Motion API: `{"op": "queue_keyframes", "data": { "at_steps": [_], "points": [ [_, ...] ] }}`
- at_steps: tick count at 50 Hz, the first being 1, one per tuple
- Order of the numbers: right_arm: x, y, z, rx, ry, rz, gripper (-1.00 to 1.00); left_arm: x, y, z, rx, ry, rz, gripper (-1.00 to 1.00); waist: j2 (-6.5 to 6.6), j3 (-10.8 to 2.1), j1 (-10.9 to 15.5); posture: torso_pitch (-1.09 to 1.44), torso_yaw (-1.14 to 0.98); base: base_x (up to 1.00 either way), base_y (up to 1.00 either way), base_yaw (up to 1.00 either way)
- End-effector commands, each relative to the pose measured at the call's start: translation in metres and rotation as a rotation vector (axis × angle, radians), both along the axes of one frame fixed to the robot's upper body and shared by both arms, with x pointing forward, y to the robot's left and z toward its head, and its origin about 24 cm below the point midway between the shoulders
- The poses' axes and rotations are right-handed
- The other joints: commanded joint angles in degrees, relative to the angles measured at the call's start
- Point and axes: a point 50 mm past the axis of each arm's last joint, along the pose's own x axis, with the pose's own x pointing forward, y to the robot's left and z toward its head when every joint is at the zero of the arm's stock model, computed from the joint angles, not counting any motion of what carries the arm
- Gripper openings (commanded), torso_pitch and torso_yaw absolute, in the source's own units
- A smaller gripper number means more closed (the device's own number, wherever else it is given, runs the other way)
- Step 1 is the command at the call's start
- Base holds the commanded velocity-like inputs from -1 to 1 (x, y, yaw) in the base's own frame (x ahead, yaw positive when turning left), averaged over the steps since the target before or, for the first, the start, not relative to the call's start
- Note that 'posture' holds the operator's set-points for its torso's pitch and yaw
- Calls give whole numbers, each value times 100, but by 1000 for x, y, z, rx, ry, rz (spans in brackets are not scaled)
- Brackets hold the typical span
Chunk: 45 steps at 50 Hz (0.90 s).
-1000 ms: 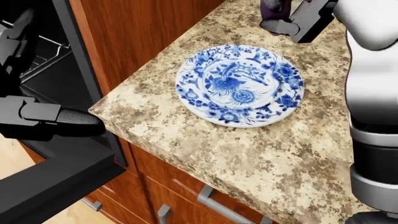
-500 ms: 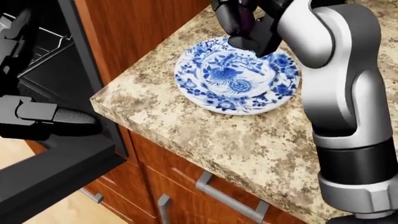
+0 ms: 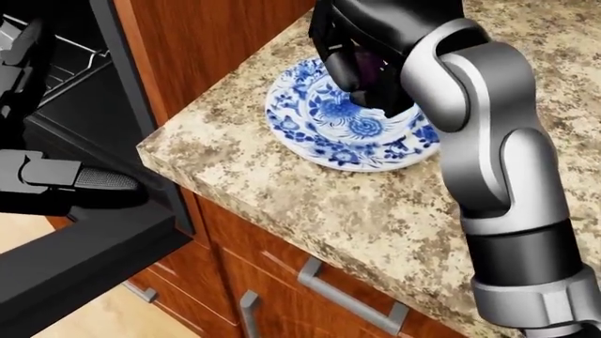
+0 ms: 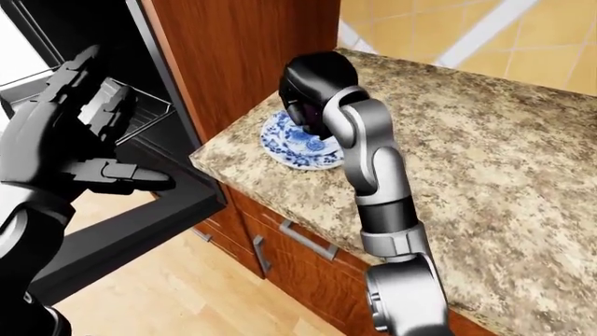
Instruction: Pick the eggplant from the oven and place it on the plate on the counter.
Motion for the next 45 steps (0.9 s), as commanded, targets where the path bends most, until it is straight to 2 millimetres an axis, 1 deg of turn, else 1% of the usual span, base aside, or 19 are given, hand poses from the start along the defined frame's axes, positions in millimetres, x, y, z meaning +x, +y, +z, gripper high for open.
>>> {"op": "queue_keyframes", "data": {
  "at_steps": [1,8,9,10,12,15,19,27,34,38,45],
  "points": [
    [-7,1,23,16,-107,9,-100,-4,1,12,4,-77,6,100,9,-171,2,0,0,0,0,0],
    [0,1,17,22,-103,-1,-96,-2,2,9,3,-76,6,100,11,-180,-1,0,0,0,0,0],
    [1,1,18,29,-109,-2,-91,-2,2,9,3,-76,6,100,11,-183,-1,0,0,0,0,0],
    [2,1,18,34,-109,-2,-80,-2,2,9,3,-77,6,100,12,-187,-2,0,0,0,0,0],
    [2,2,18,40,-112,1,-71,-3,2,8,3,-76,6,100,13,-190,-3,0,0,0,0,0],
    [3,4,15,45,-106,4,-67,-3,2,8,3,-77,5,100,12,-181,-2,0,0,0,0,0],
    [6,6,12,49,-100,6,-55,-4,2,9,2,-76,7,100,12,-179,-5,0,0,0,0,0],
    [9,7,3,42,-85,2,-51,-5,2,10,1,-77,7,100,11,-171,-4,0,0,0,0,0],
    [17,7,-12,37,-55,-8,-48,-5,3,9,1,-75,9,100,19,-177,-9,0,0,0,0,0],
    [17,8,-18,32,-34,-11,-35,-4,3,8,2,-74,9,100,17,-178,-1,0,0,0,0,0],
    [19,6,-23,27,-21,-15,-21,-3,3,8,4,-74,8,100,11,-190,4,0,0,0,0,0]
  ]
}}
